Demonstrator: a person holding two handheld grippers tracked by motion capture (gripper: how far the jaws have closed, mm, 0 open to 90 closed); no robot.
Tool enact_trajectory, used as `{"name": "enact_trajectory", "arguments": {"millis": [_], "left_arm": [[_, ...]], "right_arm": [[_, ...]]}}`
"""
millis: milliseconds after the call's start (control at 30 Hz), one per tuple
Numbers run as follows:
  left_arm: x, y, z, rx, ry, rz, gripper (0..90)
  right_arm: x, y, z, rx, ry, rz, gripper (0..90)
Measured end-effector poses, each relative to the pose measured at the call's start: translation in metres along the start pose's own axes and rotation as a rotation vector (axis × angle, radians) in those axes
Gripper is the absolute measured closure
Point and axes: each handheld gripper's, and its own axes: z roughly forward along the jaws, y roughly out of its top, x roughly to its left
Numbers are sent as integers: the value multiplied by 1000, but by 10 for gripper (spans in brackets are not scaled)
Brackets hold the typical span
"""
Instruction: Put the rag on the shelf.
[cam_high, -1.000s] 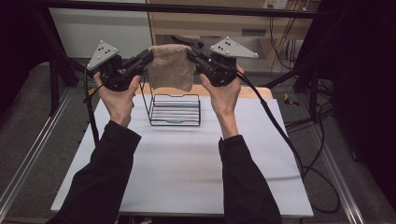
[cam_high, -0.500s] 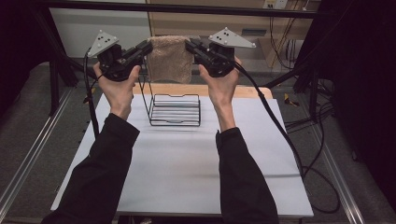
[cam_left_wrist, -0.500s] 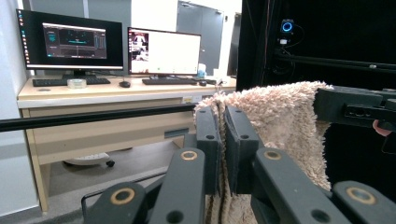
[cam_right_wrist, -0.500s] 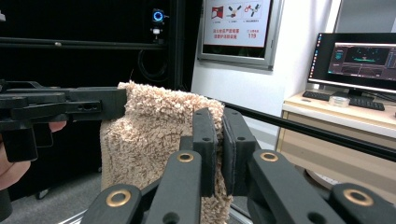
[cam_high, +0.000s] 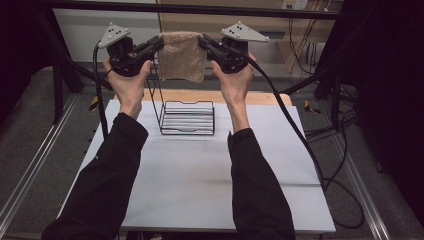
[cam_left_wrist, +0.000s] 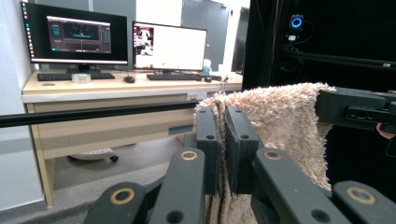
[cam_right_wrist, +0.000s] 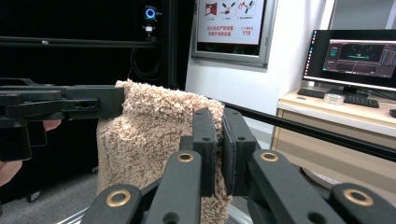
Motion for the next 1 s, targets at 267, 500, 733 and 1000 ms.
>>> {"name": "enact_trajectory", "arguments": {"millis": [267,500,733,1000], "left_arm": [[5,-3,14,6,6,3,847],[14,-7,23,11,14,-7,847],[20,-14,30,30,28,5,847],[24,-23,34,46,29,19,847]], "right_arm": [[-10,-2,10,9,-14,-8,855],[-17,-6,22,19,-16,-3,855],[-22,-14,34,44,-19,-21,855],[-25,-22,39,57,-8,-11,855]]}}
